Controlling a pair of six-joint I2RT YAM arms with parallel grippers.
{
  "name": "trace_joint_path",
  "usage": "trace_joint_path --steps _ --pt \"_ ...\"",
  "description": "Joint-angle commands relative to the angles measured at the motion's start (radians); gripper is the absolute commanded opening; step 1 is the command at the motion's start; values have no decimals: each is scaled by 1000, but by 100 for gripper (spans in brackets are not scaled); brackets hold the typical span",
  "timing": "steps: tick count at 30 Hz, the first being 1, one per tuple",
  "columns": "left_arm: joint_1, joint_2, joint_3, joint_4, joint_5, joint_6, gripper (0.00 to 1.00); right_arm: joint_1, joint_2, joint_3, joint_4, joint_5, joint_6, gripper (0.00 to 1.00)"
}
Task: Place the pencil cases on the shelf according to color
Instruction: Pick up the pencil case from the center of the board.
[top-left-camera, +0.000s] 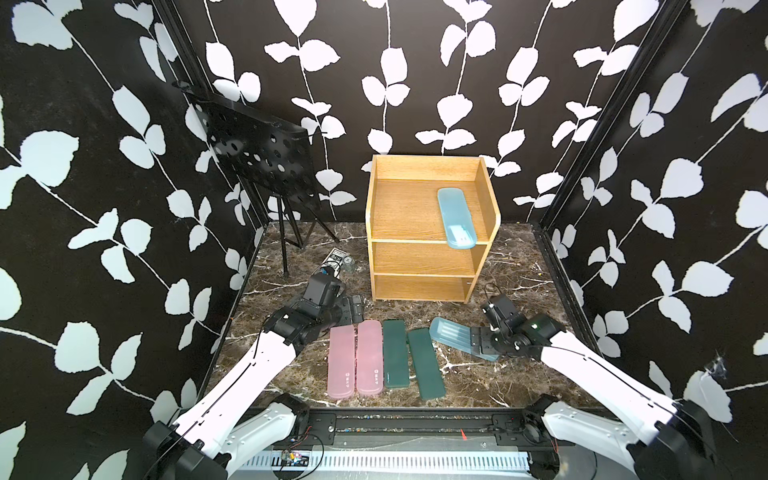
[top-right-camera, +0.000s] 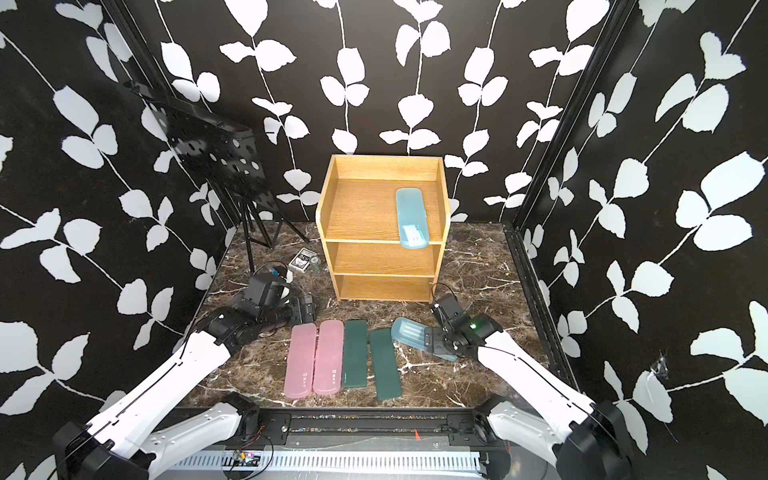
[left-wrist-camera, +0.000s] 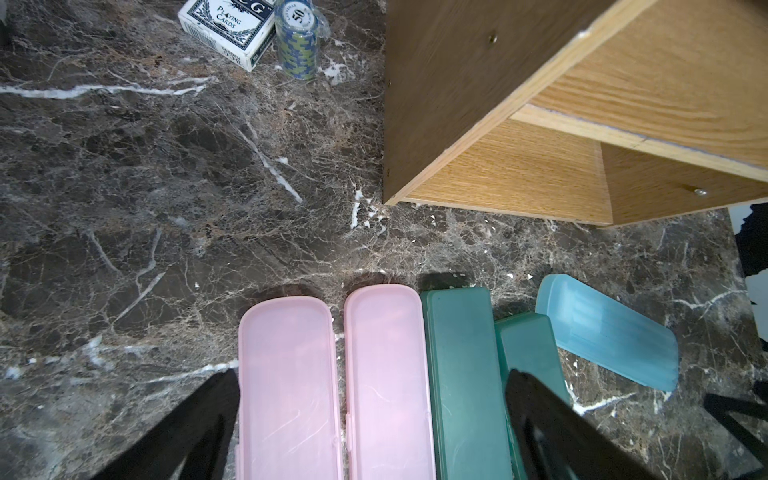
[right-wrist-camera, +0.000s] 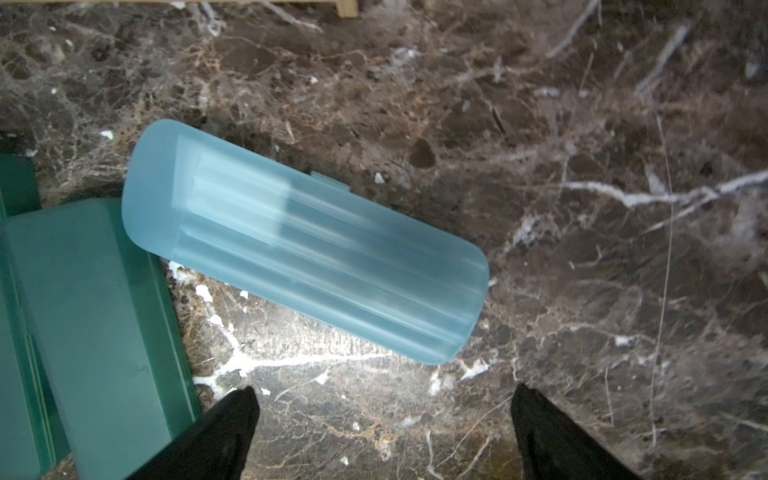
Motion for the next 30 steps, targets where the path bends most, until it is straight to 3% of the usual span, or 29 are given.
trace_joint_path --steps 1,10,24,30 --pt "-4 -20 -14 -17 -19 -10 99 21 107 75 10 38 -224 99" --pt "-4 -7 -14 -21 -39 -16 99 54 295 149 66 -23 -417 99" --pt "-3 20 -19 6 -27 -7 99 56 483 151 178 -81 -411 99" --pt "-4 24 -26 21 -23 -13 99 55 539 161 174 -52 -340 98"
